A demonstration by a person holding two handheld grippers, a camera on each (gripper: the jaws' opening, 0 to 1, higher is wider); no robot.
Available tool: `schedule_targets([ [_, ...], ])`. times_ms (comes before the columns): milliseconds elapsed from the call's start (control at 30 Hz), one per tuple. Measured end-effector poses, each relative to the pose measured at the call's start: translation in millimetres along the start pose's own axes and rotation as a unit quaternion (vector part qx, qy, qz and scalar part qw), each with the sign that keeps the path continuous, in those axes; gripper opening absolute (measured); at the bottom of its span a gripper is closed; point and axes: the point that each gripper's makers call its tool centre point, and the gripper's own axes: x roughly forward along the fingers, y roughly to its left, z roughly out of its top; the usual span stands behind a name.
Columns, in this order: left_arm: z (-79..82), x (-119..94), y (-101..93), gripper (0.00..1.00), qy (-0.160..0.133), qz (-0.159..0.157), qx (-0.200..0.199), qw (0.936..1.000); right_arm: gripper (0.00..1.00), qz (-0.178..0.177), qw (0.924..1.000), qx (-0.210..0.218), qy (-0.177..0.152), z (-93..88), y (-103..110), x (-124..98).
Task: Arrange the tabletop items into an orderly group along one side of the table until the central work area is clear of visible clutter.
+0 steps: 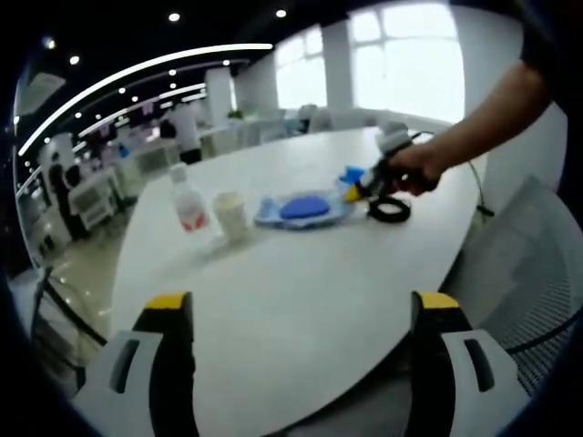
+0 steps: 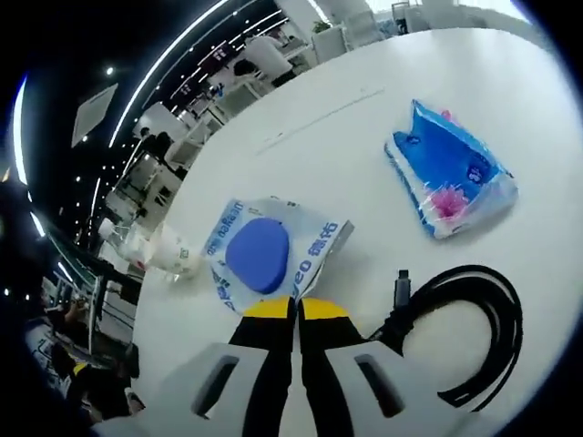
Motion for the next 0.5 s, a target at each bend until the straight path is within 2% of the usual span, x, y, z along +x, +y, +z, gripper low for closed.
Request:
schedule_targets([
  [233, -0.4, -0.3, 1.2, 0.96, 0.001, 0.003, -0.001, 1.0000, 0.01, -0.001, 0.9955, -0.082, 0.047, 11.7, -4.0, 3.5],
  [500, -0.5, -0.5, 2.6, 0.96, 0.002, 0.006, -0.003, 1.0000, 0.00, -0.004, 0.9879, -0.135, 0.076, 18.8, -10.7, 4.3],
])
